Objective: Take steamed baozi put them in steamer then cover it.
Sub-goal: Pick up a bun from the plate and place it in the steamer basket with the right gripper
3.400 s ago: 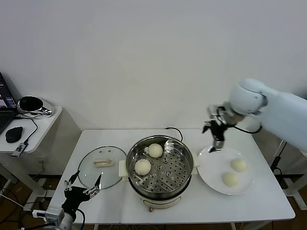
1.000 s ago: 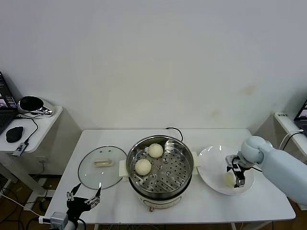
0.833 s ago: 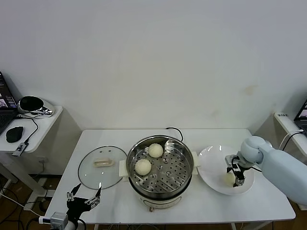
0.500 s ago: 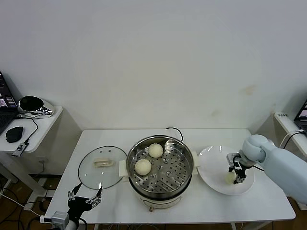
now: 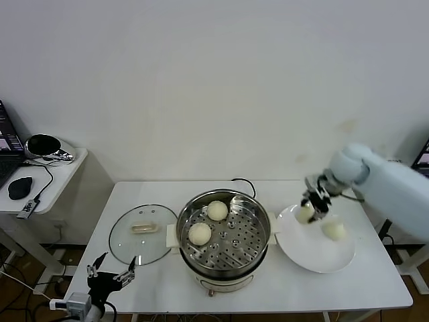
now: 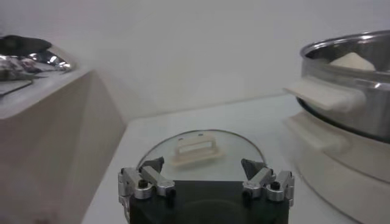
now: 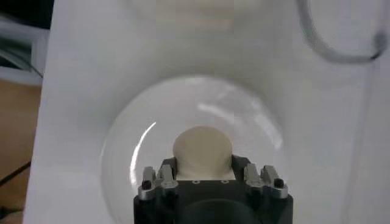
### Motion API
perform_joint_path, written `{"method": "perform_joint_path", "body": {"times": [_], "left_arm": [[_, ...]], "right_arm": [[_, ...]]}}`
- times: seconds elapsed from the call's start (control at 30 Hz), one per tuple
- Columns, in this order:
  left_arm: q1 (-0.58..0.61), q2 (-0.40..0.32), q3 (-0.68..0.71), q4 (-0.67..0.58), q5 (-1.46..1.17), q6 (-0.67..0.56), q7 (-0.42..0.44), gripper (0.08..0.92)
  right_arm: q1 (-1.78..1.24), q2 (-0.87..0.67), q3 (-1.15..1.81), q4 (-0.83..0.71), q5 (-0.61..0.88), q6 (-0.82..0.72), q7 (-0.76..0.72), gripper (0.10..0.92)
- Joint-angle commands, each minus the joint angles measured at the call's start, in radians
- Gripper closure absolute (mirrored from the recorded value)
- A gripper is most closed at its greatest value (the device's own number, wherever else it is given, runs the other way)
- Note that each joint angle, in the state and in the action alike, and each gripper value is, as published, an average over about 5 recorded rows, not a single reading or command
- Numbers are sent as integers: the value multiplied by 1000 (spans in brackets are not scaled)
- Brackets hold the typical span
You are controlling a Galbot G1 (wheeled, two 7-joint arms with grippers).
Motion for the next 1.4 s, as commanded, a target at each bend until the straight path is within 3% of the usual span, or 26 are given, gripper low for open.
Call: {"method": "perform_joint_path", "body": {"times": [0.03,0.2,0.57,0.93,1.4], "left_arm": [[7,-2,-32,-20,4,30,-29,177],[10,-15,-45,-31,1,37,-38,177],[14,-39,-56,-53,-4,37,-46,177],[20,-49,-56,-59,-5,36,-53,177],[20,-49,-57,-57,-8,36,-54,177]], "right_arm": [[319,225,-151,-75,301,324,-67,465],[303,337,-190,-70,319,546,-60,465],[233,444,-256,55,42,807,-13,457],[162,453,-305,174,-104,839,-3,457],[105,466,-320,209,-118,795,-15,463]]}}
